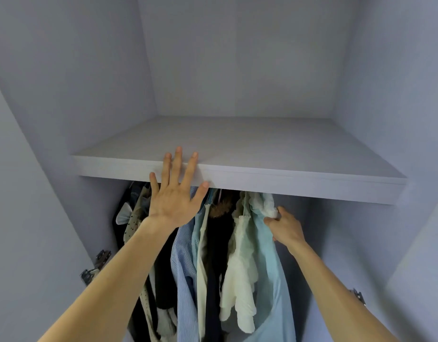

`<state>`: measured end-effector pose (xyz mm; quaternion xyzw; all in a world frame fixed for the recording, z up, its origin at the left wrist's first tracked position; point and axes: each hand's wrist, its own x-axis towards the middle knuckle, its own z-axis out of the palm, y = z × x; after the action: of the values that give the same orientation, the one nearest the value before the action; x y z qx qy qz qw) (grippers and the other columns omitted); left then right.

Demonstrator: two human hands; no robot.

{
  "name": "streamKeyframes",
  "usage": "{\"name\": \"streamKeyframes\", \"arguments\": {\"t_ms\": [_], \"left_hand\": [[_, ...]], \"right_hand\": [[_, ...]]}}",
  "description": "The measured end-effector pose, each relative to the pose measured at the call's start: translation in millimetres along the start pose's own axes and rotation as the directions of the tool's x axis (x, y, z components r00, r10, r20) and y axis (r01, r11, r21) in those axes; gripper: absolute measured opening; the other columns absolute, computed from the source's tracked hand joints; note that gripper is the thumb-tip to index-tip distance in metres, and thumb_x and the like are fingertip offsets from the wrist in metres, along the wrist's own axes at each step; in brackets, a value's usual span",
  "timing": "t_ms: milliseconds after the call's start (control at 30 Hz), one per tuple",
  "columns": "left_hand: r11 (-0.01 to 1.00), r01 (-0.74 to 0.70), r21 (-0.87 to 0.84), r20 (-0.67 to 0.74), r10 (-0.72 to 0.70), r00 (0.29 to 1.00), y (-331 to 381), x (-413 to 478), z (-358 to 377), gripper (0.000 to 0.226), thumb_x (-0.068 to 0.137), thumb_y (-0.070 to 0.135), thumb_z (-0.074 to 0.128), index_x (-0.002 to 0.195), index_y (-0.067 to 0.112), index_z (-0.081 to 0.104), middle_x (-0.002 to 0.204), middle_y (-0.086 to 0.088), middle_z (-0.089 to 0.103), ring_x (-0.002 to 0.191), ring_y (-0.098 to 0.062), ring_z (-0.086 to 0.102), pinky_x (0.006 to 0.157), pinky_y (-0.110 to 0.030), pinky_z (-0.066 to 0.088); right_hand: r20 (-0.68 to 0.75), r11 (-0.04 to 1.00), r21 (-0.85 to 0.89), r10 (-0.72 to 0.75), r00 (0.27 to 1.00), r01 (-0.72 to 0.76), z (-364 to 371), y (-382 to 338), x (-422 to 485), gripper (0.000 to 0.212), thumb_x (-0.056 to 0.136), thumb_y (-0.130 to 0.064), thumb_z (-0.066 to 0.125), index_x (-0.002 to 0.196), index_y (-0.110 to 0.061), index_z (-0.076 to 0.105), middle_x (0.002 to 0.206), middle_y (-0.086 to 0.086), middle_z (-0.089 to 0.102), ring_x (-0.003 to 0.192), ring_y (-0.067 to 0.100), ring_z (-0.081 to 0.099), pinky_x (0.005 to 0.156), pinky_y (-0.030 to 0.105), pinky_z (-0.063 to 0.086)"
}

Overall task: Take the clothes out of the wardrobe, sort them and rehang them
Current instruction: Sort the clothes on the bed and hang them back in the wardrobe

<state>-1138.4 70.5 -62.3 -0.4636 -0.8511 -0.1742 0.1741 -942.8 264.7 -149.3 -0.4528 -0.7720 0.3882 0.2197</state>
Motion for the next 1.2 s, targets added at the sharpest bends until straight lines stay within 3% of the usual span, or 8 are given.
{"name": "streamKeyframes", "arguments": {"t_ms": [133,267,367,567,733,900,1067,1200], "left_hand": [[1.000,0.010,-0.004,-0.040,-0.010,0.999,-2,4,8,0.070,0.096,0.072,0.012,0.144,0.048,-0.032,0.160,0.007,-0.033,0.148,-0.018,-0.031,0.117,-0.060,-0.006],[1.000,0.025,-0.003,-0.034,-0.025,0.999,-3,5,10,0.071,0.097,0.071,0.017,0.142,0.048,-0.033,0.160,0.007,-0.032,0.147,-0.019,-0.031,0.118,-0.062,-0.005],[1.000,0.028,0.006,-0.039,-0.028,0.999,-1,5,9,0.072,0.097,0.070,0.019,0.142,0.048,-0.034,0.161,0.007,-0.032,0.147,-0.019,-0.031,0.118,-0.062,-0.005],[0.998,0.048,0.033,-0.023,-0.047,0.999,1,4,7,0.071,0.097,0.070,0.016,0.141,0.048,-0.035,0.159,0.007,-0.035,0.147,-0.018,-0.033,0.117,-0.062,-0.006],[0.999,0.031,0.009,0.007,-0.031,0.999,2,-7,-7,0.071,0.099,0.065,0.020,0.150,0.044,-0.026,0.162,0.007,-0.030,0.150,-0.017,-0.025,0.118,-0.058,-0.009],[0.980,0.163,-0.113,0.036,-0.159,0.987,-18,-84,4,0.063,0.103,0.053,0.025,0.156,0.044,-0.008,0.166,0.007,-0.015,0.152,-0.015,-0.016,0.121,-0.056,-0.008],[0.902,0.432,-0.027,0.180,-0.421,0.889,-66,-219,11,0.074,0.102,0.046,0.038,0.152,0.048,-0.016,0.165,0.004,-0.018,0.153,-0.022,-0.013,0.121,-0.057,-0.004],[0.777,0.626,0.058,0.204,-0.623,0.755,-99,-347,-22,0.078,0.100,0.043,0.045,0.154,0.048,-0.012,0.166,0.002,-0.015,0.153,-0.025,-0.011,0.121,-0.057,-0.002]], "right_hand": [[0.065,1.000,0.006,0.026,0.998,-0.026,33,18,12,0.012,0.099,-0.027,0.053,0.104,-0.017,0.048,0.095,0.002,0.065,0.071,0.020,0.071,0.046,0.013,0.047],[0.078,1.000,-0.018,0.014,0.997,-0.013,61,29,12,0.030,0.101,-0.030,0.048,0.127,-0.018,0.043,0.079,-0.001,0.064,0.070,0.017,0.066,0.067,0.037,0.057],[0.098,0.996,-0.091,0.005,0.995,0.004,68,28,11,0.041,0.101,-0.030,0.044,0.139,-0.017,0.035,0.075,0.001,0.063,0.070,0.017,0.058,0.062,0.030,0.044],[0.094,0.989,-0.148,-0.008,0.995,0.022,70,32,10,0.042,0.101,-0.026,0.042,0.141,-0.016,0.033,0.073,0.006,0.063,0.069,0.022,0.061,0.058,0.032,0.045],[0.123,0.969,-0.248,0.027,0.992,0.005,62,28,-8,0.055,0.099,-0.028,0.047,0.148,-0.016,0.025,0.111,0.014,0.064,0.094,0.031,0.064,0.079,0.040,0.054],[0.142,0.934,-0.310,-0.140,0.980,0.178,58,-2,-70,0.065,0.097,-0.030,0.054,0.153,-0.013,0.025,0.149,0.017,0.039,0.129,0.036,0.046,0.105,0.044,0.041],[0.340,0.876,-0.165,-0.381,0.860,0.453,81,-44,-141,0.051,0.099,-0.034,0.052,0.148,-0.027,0.035,0.149,-0.002,0.043,0.134,0.021,0.041,0.103,0.038,0.040],[0.485,0.701,-0.053,-0.604,0.632,0.711,123,-81,-213,0.044,0.100,-0.033,0.053,0.143,-0.027,0.046,0.145,-0.007,0.048,0.136,0.016,0.039,0.107,0.032,0.036]]}}
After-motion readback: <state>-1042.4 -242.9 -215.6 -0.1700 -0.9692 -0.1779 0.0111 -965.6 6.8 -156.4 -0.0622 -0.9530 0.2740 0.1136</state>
